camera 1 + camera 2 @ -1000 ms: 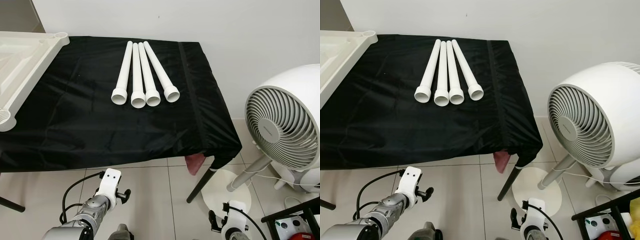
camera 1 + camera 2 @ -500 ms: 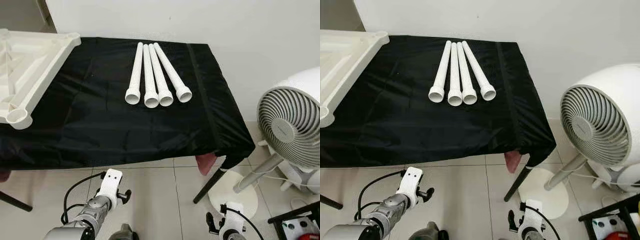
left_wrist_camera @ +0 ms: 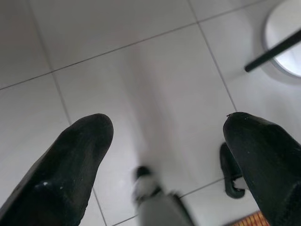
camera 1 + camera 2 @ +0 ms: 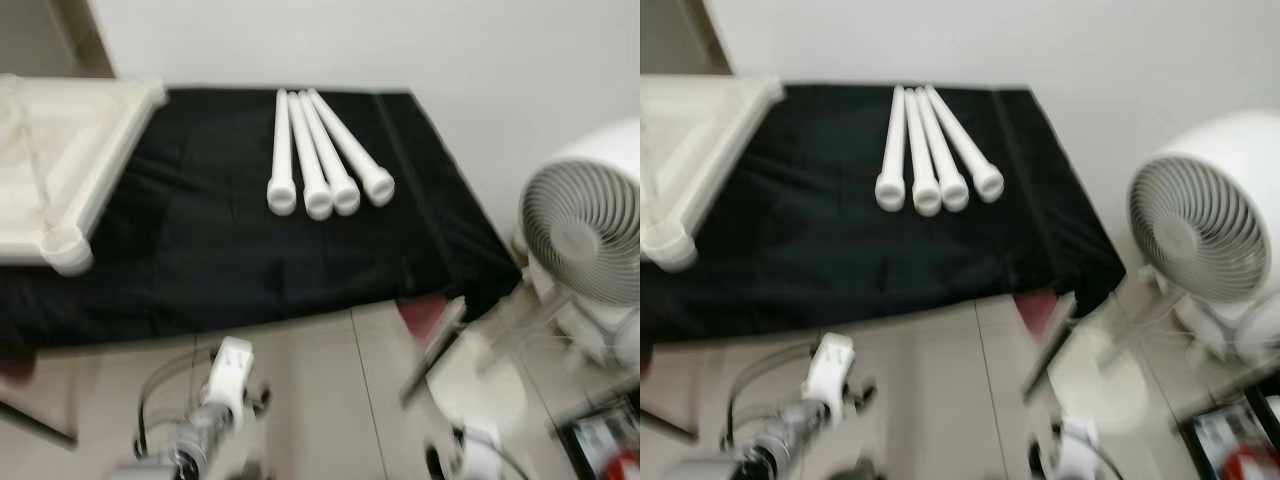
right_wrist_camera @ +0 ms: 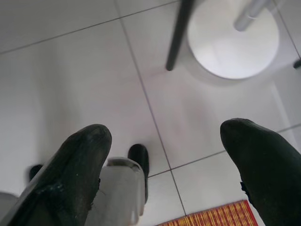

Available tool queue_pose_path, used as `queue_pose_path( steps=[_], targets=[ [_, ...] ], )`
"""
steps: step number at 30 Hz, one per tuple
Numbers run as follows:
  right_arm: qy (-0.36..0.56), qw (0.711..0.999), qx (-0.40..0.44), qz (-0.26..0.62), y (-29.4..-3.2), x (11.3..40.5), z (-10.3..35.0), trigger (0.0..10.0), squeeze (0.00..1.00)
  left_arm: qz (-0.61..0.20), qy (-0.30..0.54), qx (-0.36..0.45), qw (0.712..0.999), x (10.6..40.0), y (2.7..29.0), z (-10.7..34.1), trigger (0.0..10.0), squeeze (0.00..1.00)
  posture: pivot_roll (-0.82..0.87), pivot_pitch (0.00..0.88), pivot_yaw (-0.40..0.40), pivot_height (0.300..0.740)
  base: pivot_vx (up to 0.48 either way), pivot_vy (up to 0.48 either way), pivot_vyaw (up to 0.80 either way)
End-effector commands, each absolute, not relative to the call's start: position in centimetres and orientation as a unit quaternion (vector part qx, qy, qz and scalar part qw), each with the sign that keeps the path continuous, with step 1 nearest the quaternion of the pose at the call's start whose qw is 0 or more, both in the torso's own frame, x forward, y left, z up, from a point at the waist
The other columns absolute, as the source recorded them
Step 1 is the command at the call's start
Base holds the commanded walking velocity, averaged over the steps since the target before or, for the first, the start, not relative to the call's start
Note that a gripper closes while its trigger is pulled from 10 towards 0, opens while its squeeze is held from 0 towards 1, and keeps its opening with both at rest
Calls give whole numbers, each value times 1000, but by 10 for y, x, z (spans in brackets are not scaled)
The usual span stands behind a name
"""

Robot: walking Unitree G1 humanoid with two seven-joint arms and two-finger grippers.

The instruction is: Building children table

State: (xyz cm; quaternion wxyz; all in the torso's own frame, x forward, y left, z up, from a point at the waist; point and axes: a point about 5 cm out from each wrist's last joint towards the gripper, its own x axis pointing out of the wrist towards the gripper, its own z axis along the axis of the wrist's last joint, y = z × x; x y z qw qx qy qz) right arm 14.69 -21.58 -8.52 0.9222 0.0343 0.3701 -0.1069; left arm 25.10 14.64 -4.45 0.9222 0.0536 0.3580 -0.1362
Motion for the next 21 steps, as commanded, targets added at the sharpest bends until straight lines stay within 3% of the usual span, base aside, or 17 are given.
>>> queue_pose_path(
  steps=[1,17,21],
  targets=[
    [376,920,37,-100,-211,146,-87,10000,0,-125,374,63,917,244,157,-49,10000,0,1,0,-15,740,0,371,0],
    [376,920,36,-100,-212,146,-87,10000,0,-124,373,65,917,245,157,-49,10000,0,4,0,-20,740,0,374,0],
    [374,921,33,-99,-213,147,-86,10000,0,-128,367,73,919,245,156,-48,10000,0,3,0,-21,740,0,0,0]
  ],
)
